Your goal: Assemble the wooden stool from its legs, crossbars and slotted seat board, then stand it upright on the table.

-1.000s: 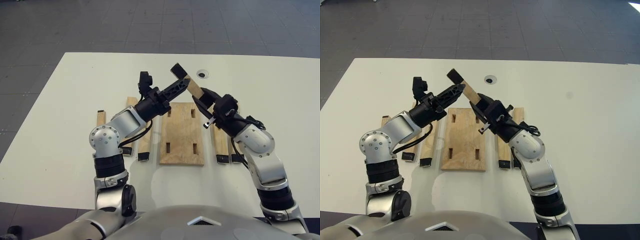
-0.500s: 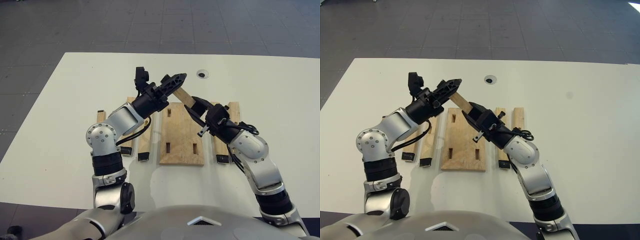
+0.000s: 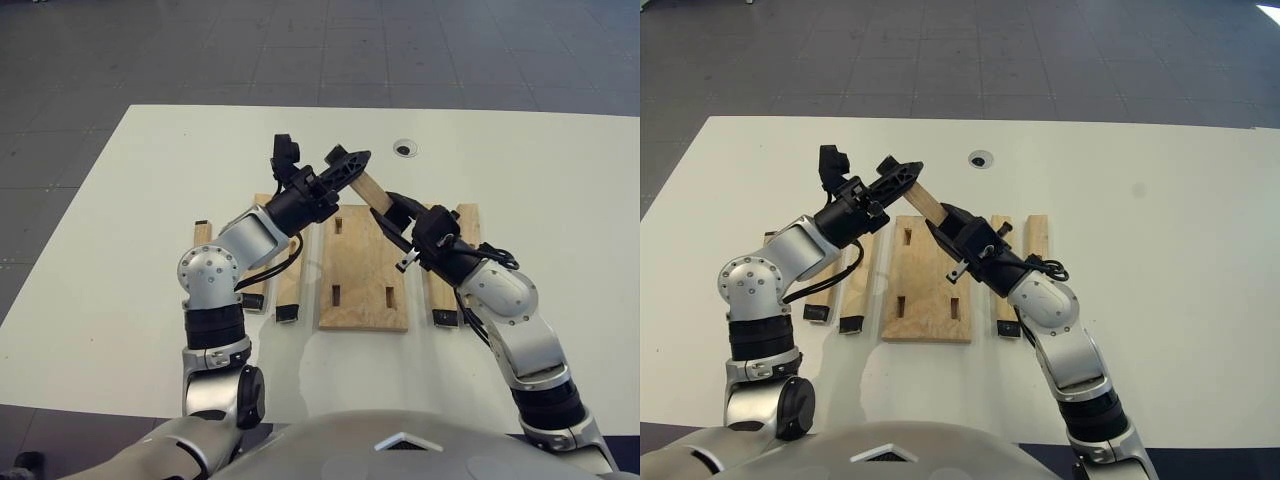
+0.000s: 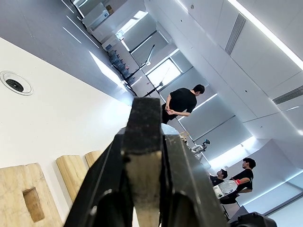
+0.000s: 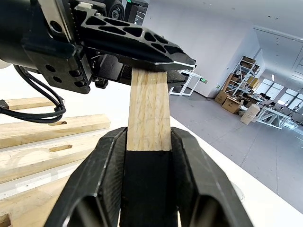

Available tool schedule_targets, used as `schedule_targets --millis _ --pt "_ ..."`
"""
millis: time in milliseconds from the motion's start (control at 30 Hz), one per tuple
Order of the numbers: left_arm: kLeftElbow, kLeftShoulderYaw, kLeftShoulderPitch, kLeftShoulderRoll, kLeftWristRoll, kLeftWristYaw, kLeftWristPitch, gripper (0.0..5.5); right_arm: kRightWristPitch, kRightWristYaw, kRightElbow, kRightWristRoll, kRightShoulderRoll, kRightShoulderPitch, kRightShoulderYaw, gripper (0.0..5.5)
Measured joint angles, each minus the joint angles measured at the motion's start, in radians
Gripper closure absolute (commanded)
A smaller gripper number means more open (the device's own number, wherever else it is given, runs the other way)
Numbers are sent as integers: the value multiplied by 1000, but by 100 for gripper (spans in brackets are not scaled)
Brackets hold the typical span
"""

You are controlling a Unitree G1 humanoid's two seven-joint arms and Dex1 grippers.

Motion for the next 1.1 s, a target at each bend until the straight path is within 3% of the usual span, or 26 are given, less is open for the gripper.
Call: schedule_targets --millis 33,67,300,467,667,800,933,1100 --pt "4 -2 0 0 6 -4 -4 502 1 0 1 0 0 0 0 422" --pt "8 -6 0 0 16 -13 -11 502 3 -1 2 -1 1 0 0 384" --pt "59 -30 4 51 232 -23 -137 507 49 -17 -21 -10 5 -17 -16 267" --pt "49 21 3 50 253 6 -176 507 90 -32 -32 -15 3 -12 -24 264" --pt "-133 138 10 152 348 120 -266 507 123 -94 11 -30 4 29 -96 264" --pt "-316 79 154 254 521 194 -247 507 123 -145 52 -50 4 70 -137 264" --pt "-377 18 325 252 642 243 -223 507 123 -171 68 -76 15 82 -134 264" --pt "-381 -18 327 220 684 246 -225 507 123 -177 68 -90 26 84 -118 264"
